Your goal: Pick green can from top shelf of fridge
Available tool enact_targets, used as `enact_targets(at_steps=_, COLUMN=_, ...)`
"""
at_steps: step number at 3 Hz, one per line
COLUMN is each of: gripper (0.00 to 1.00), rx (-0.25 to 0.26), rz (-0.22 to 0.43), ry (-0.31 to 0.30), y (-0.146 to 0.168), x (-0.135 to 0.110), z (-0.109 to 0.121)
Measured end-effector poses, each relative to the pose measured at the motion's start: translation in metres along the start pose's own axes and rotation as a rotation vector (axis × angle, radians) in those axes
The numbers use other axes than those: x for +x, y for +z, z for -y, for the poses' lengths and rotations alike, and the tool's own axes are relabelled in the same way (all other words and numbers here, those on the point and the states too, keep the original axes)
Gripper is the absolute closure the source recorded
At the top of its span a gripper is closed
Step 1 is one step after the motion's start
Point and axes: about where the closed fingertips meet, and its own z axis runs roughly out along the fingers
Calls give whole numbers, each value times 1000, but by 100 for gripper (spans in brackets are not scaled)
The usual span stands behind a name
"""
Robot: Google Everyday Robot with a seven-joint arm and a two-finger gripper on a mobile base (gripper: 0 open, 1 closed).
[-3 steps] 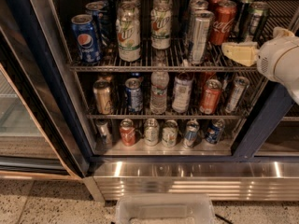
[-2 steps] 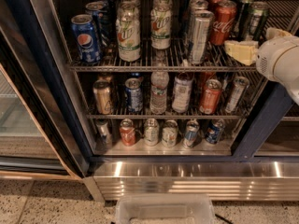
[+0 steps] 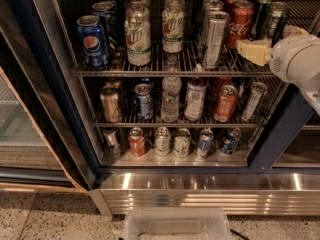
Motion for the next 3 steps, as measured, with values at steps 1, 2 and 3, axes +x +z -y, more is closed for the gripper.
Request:
enact_targets(at_steps=1, gripper=31, rx=20, rz=5, ry=-6, y=16, x=1, z=4)
enact_targets(at_steps=2, gripper=32, rx=72, rz=16, ry=-13, y=37, x=0, z=21)
enact_targets(at_steps=3, gripper=32, rx=72, rz=16, ry=-13, y=37, x=0, z=21)
